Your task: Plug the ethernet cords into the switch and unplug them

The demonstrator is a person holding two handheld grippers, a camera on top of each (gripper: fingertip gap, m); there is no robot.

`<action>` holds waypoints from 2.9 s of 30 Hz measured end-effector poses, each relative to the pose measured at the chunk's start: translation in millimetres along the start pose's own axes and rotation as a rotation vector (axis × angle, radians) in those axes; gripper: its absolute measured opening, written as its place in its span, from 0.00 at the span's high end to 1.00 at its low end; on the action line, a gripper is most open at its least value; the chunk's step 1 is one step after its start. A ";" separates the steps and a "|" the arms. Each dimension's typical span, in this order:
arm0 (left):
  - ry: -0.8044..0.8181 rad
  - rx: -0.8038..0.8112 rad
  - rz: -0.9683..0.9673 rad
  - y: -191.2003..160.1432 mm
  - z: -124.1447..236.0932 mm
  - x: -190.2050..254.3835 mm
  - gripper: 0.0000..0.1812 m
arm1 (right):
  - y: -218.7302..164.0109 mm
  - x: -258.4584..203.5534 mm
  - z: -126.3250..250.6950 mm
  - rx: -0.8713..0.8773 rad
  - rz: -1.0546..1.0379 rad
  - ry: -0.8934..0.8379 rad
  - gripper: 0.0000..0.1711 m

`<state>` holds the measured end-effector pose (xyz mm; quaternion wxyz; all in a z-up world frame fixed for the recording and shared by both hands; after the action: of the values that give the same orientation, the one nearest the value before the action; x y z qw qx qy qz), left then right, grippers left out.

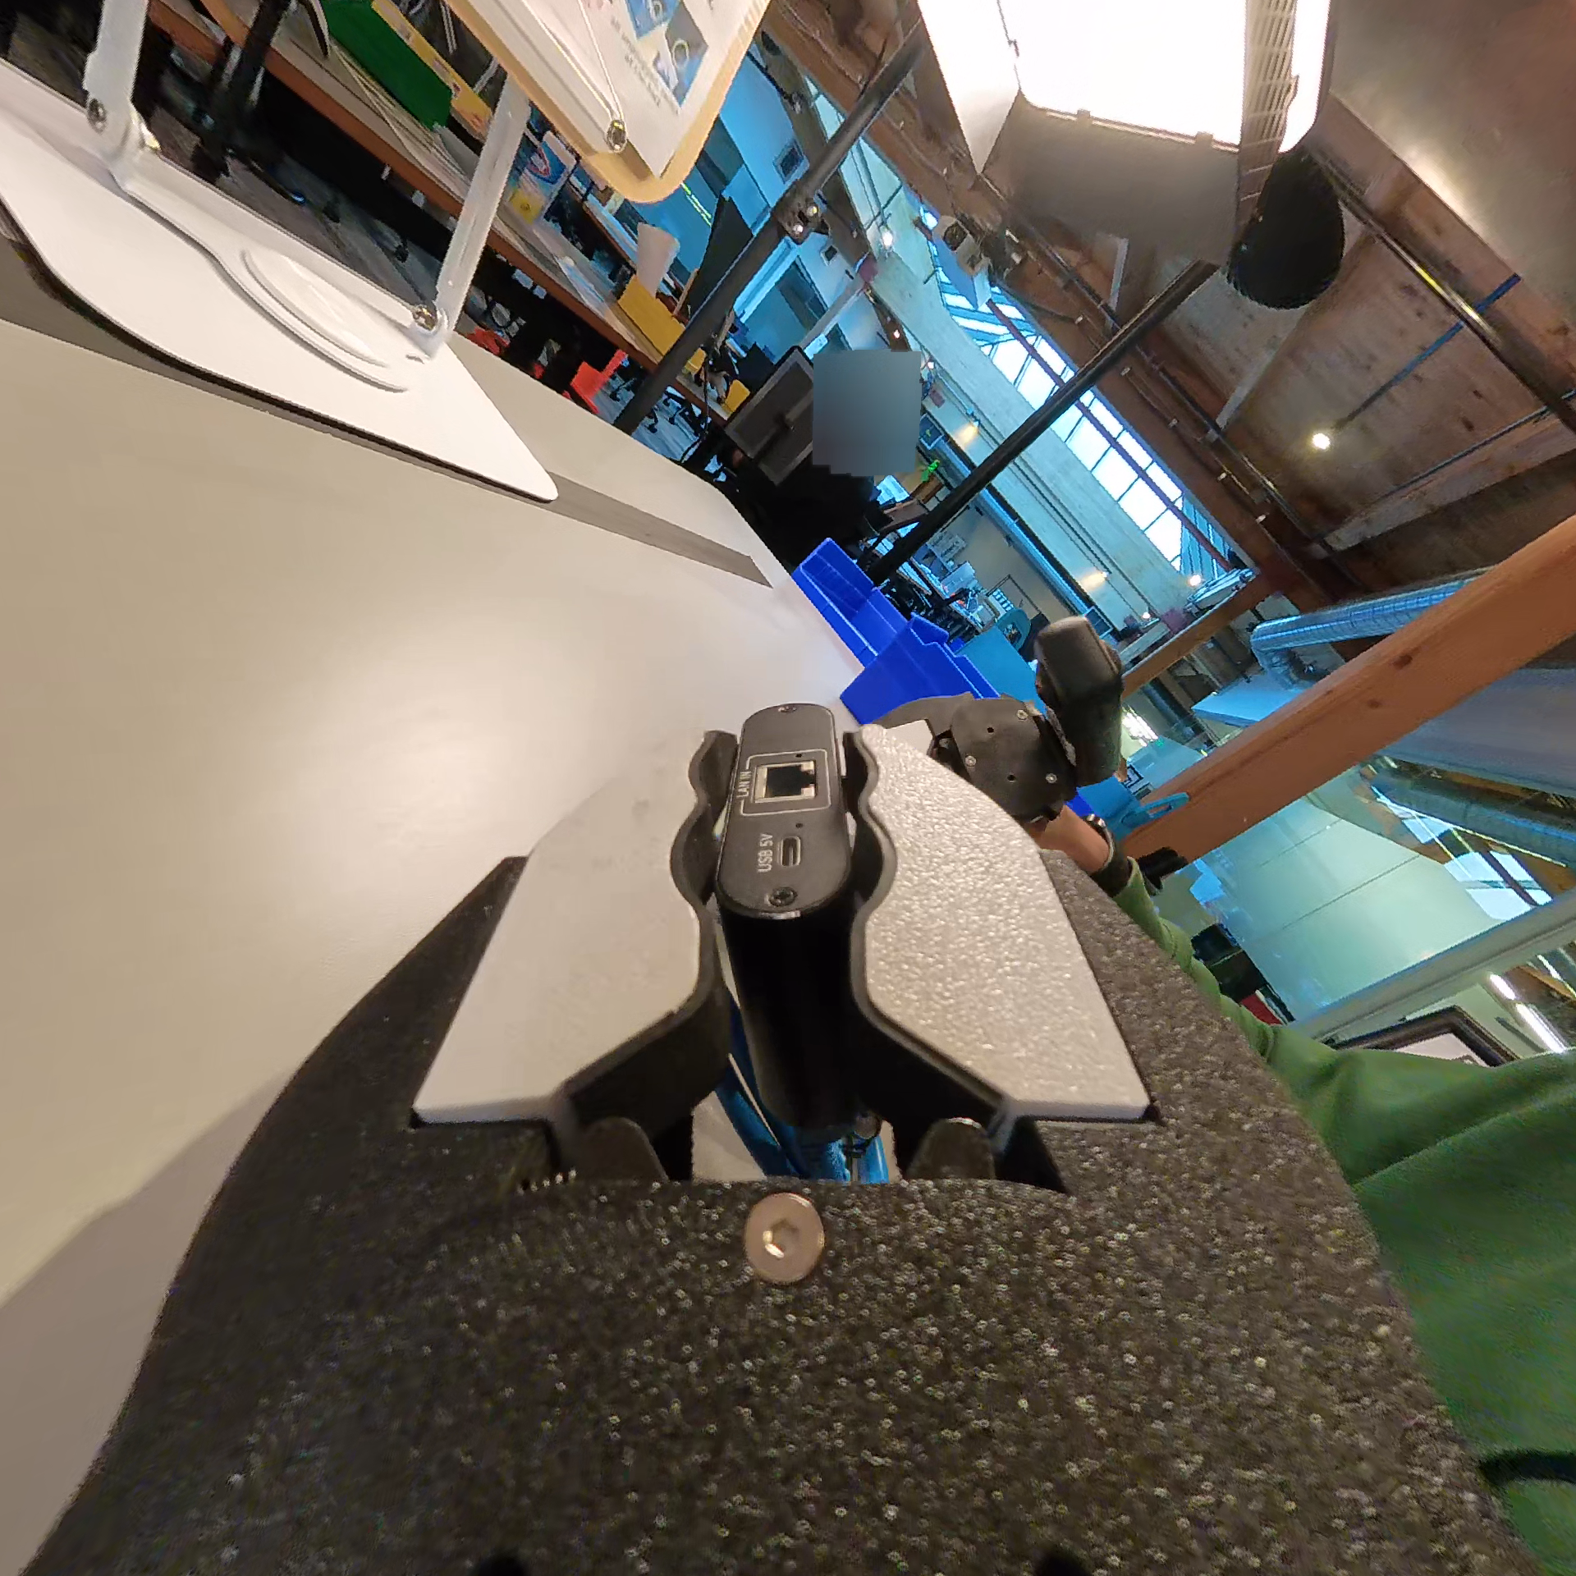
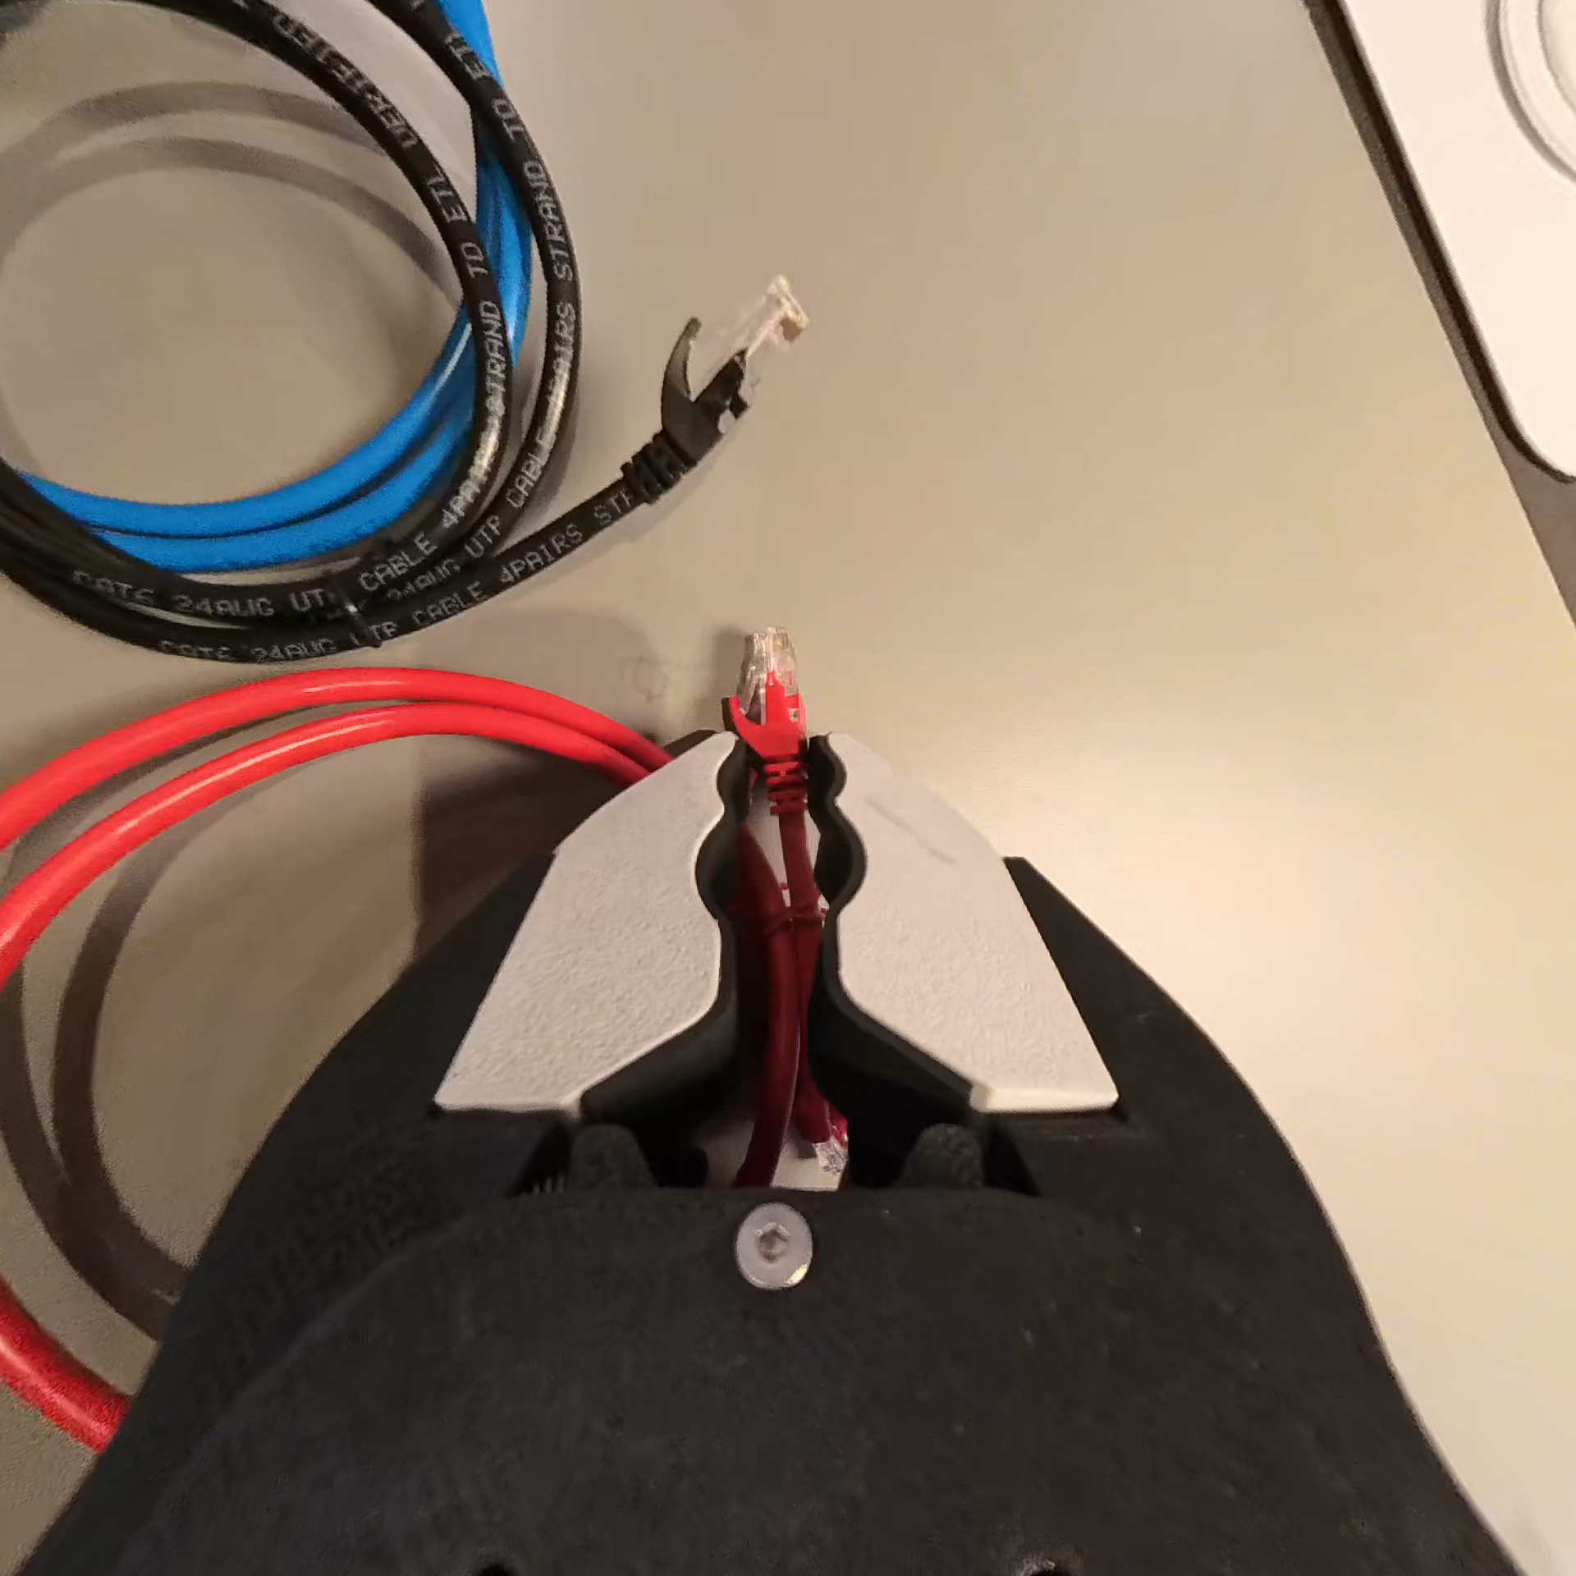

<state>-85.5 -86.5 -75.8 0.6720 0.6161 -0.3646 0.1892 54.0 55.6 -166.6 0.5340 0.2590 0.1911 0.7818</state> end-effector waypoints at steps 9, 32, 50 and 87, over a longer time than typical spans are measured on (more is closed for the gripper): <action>0.043 0.077 0.005 8.9 4.7 -9.8 0.85 | 22.2 -22.4 40.6 0.214 -0.110 0.226 0.93; -0.084 0.262 0.210 21.6 10.1 -5.7 0.85 | 130.1 -130.0 18.1 0.474 -0.520 0.783 0.94; -0.348 0.260 0.289 9.9 -1.2 21.0 0.85 | 138.3 -112.2 15.8 0.649 -0.766 0.871 0.94; -0.474 -0.304 -0.021 -53.7 -3.2 66.6 0.83 | 127.9 -117.9 46.5 0.660 -0.534 0.892 0.94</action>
<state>-2.8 -105.5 -64.6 0.6548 0.5389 -0.5294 -0.0241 23.0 -99.1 -79.8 0.4718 0.0018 0.6862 0.5536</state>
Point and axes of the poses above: each gripper's, where its closed fingertips meet, z back along the fingers, y out of its top, x = y × z across the jaws, the point moved 1 cm from there along z, back along the fingers, and after that the axes turned 1 degree about z, right-handed, at the moved point
